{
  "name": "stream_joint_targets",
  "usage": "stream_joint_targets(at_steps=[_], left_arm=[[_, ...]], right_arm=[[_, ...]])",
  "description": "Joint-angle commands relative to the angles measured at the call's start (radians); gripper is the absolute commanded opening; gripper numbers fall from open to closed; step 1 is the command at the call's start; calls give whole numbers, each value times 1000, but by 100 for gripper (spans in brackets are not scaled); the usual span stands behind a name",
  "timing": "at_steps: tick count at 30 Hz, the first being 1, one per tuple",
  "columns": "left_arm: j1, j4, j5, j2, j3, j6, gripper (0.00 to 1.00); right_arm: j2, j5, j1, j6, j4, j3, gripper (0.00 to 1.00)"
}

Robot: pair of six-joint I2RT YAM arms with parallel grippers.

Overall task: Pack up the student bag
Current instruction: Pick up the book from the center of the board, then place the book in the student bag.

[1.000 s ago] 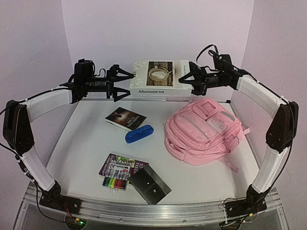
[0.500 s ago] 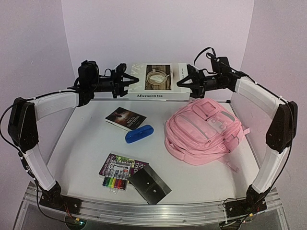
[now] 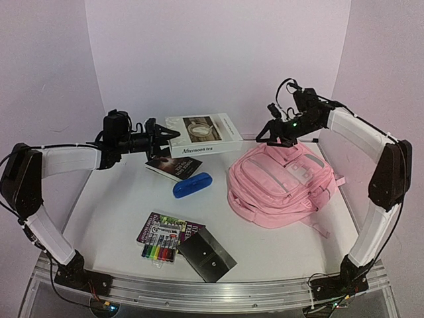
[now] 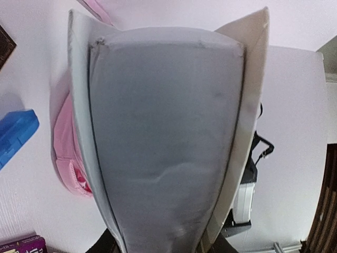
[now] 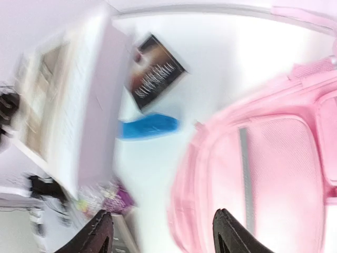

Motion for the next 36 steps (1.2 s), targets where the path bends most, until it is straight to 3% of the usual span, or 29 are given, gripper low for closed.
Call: stream_joint_targets(at_steps=[1, 5, 12, 28, 36], left_arm=[[16, -62, -171, -154, -19, 69, 8], [32, -121, -239, -211, -62, 76, 7], [37, -192, -293, -277, -95, 93, 7], [41, -262, -338, -355, -137, 109, 7], [41, -285, -345, -371, -138, 123, 7]], right_arm=[[-85, 286, 171, -284, -75, -87, 62], [-76, 393, 268, -339, -73, -143, 58], [26, 457, 319, -330, -69, -131, 48], [173, 527, 371, -337, -51, -120, 46], [214, 629, 375, -336, -38, -113, 35]])
